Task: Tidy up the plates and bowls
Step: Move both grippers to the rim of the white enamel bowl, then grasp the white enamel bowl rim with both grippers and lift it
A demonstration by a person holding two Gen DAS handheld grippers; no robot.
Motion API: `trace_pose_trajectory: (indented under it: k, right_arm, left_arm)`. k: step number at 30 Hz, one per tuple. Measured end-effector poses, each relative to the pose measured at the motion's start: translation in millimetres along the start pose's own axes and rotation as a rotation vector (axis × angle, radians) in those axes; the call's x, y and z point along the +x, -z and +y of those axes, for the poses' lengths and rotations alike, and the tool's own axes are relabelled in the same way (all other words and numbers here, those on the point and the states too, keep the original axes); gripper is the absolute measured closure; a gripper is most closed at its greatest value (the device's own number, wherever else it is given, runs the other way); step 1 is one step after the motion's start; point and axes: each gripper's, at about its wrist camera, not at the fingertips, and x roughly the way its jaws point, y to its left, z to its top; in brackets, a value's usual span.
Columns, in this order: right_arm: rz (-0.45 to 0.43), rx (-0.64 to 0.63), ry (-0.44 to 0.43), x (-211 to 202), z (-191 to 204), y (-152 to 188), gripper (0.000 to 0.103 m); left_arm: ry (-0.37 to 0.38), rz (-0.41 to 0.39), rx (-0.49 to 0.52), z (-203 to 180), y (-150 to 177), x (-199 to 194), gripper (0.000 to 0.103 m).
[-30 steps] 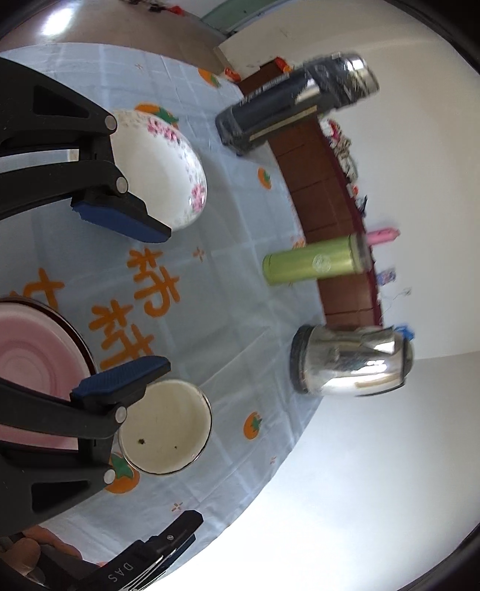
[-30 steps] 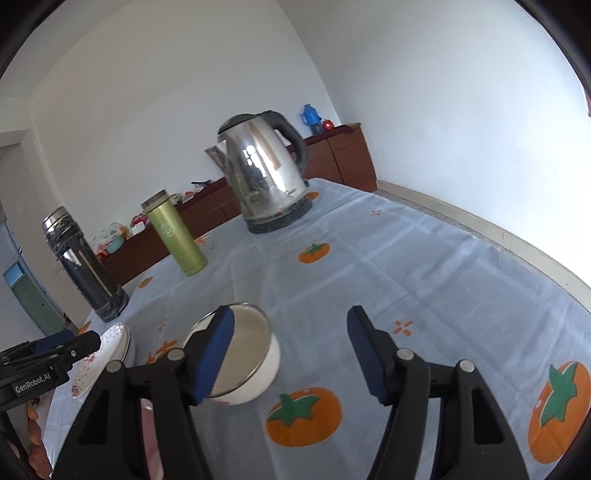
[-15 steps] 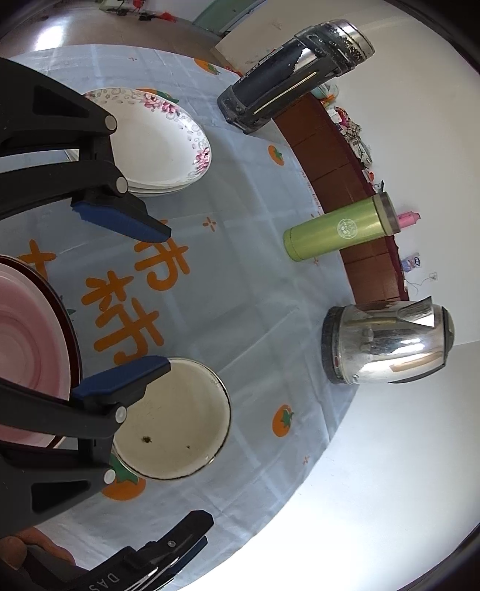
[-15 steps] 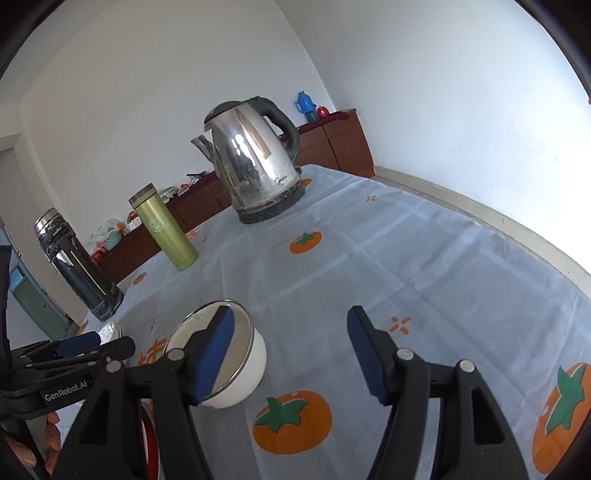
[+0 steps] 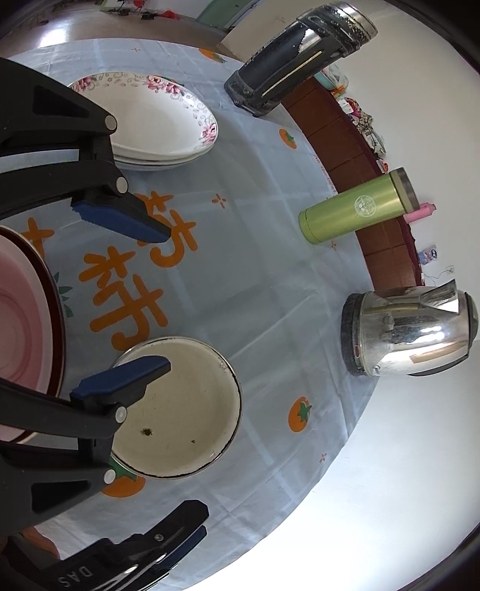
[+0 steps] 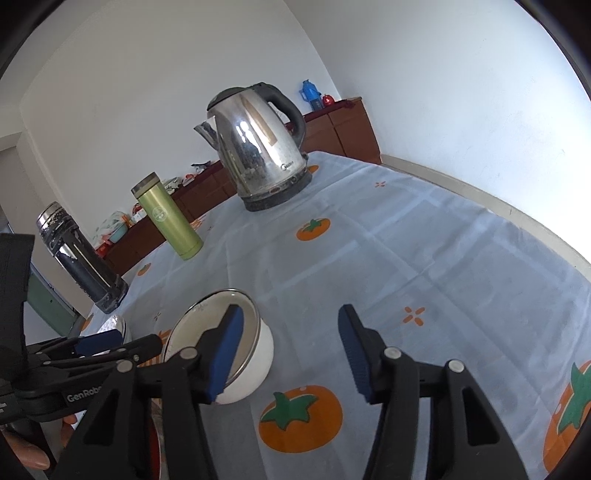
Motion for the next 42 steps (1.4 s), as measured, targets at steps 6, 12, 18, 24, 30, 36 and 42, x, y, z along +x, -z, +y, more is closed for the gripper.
trace_pose_trajectory:
  k: [6,12,18,24,30,36,42]
  right_arm:
    - [0.032,0.011,-0.012,7,-1,2,0.048]
    - [0.048,-0.006,-0.021,10,3,4,0.048]
    - [0.06,-0.014,-0.029,14,5,4,0.048]
    - [0.087,-0.009,-0.036,20,6,6,0.048]
    - [0.105,0.0,-0.044,23,5,7,0.048]
    - [0.13,0.001,-0.052,28,6,9,0.053]
    - [0.143,-0.008,-0.053,31,8,11,0.057]
  left_arm:
    - [-0.005,0.023,-0.005,-4,-4,9,0.037]
    - [-0.009,0.038,0.001,-7,-5,15,0.037]
    - [-0.012,0.051,-0.002,-8,-5,20,0.037]
    - [-0.012,0.062,-0.004,-10,-6,26,0.037]
    - [0.004,0.094,-0.033,-8,-5,33,0.048]
    - [0.004,0.113,-0.051,-9,-4,39,0.056]
    - [0.003,0.119,-0.06,-11,-4,40,0.061]
